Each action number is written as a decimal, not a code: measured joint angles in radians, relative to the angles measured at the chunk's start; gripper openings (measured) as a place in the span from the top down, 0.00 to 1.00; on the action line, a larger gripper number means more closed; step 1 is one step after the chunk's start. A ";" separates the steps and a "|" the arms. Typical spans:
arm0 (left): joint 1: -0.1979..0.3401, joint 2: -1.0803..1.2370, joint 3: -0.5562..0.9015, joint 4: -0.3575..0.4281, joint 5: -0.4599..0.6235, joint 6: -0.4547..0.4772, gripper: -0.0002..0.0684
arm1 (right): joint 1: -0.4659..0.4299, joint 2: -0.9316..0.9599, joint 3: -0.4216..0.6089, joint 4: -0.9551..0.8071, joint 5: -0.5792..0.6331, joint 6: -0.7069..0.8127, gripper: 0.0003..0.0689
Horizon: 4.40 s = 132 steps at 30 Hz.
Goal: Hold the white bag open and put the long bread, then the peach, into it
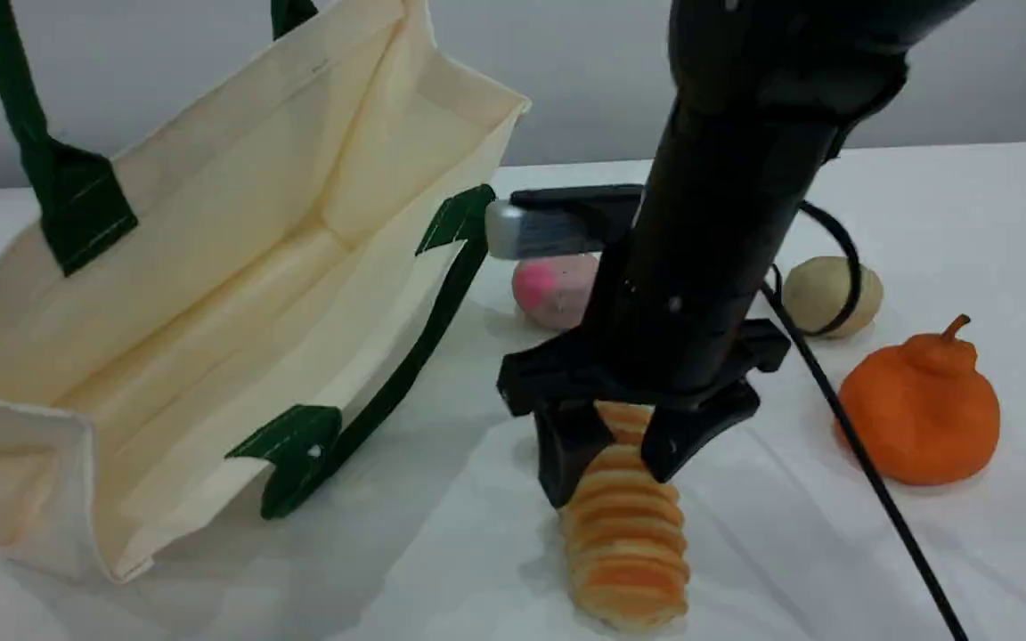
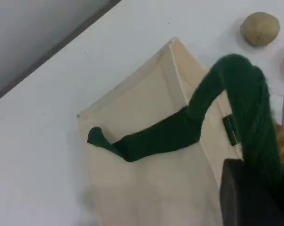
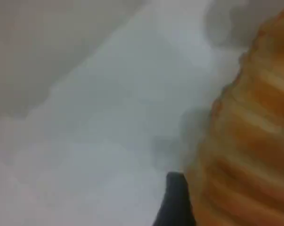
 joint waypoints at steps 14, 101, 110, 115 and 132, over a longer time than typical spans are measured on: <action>0.000 0.000 0.000 0.000 0.000 0.000 0.86 | -0.001 0.088 -0.002 -0.005 -0.056 0.000 0.36; 0.000 0.000 0.000 -0.037 0.000 0.000 0.86 | 0.156 0.062 -0.449 0.201 -0.052 0.056 0.62; 0.000 0.000 0.000 -0.035 0.001 0.000 0.86 | 0.156 0.056 -0.449 0.202 -0.015 0.057 0.12; 0.000 0.000 0.000 -0.031 0.001 0.000 0.86 | 0.149 0.029 -0.448 0.176 0.024 0.057 0.14; 0.002 0.000 0.000 0.105 -0.001 -0.054 0.86 | -0.083 -0.125 -0.449 0.053 0.273 0.057 0.16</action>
